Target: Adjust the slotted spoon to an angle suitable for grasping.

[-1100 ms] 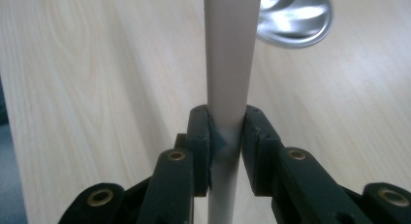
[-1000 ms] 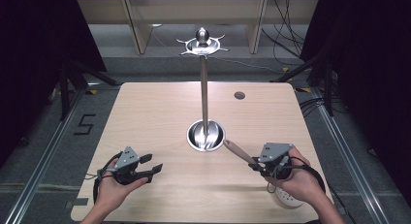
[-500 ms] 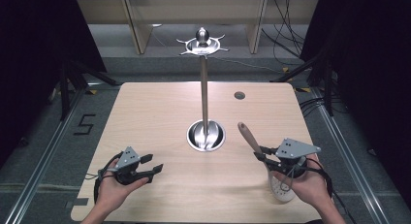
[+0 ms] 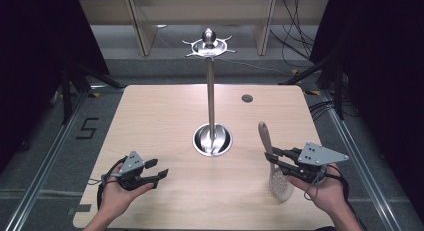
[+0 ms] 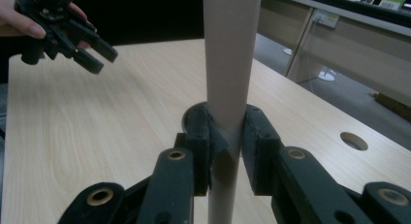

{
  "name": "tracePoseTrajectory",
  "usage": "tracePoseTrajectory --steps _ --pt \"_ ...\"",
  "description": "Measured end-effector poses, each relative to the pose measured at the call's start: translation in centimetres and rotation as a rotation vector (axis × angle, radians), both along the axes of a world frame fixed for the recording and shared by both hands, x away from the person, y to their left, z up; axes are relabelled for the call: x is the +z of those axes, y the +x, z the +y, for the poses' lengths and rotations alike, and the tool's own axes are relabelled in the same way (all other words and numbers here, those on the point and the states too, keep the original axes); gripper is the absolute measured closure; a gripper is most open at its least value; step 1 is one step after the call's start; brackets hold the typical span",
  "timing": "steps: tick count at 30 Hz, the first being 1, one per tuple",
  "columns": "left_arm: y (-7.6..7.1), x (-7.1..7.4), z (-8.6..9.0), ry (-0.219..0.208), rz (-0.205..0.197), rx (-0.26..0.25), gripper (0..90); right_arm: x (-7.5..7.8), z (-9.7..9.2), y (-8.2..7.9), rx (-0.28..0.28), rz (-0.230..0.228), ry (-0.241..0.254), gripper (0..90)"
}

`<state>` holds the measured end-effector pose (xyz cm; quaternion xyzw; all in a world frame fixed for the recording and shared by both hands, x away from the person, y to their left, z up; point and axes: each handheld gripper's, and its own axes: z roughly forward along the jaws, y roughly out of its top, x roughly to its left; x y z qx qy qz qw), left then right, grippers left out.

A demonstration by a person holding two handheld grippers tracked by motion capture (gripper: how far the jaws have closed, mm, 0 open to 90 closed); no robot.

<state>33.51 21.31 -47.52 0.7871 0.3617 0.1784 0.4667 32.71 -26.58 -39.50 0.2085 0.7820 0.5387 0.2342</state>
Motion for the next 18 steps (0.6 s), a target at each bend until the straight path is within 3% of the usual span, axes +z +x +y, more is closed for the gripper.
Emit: tracePoseTrajectory --steps 5,11,13,16,18 --pt "0.0 0.1 0.0 0.007 0.000 0.009 42.2 0.2 -0.4 0.2 -0.033 -0.024 0.071 75.7" --pt "0.2 0.0 0.0 -0.005 0.000 -0.001 42.2 1.0 -0.7 0.2 -0.060 0.020 0.177 75.8" --pt "0.2 0.0 0.0 -0.006 0.000 0.002 42.2 1.5 -0.6 0.1 -0.071 0.032 0.181 75.8" --pt "0.3 0.1 -0.1 -0.013 -0.003 0.007 42.2 2.2 -0.4 0.2 -0.086 -0.031 0.171 75.8" --pt "0.4 0.1 -0.1 -0.013 -0.007 0.004 42.2 2.6 0.1 -0.1 -0.094 0.004 0.192 75.8"
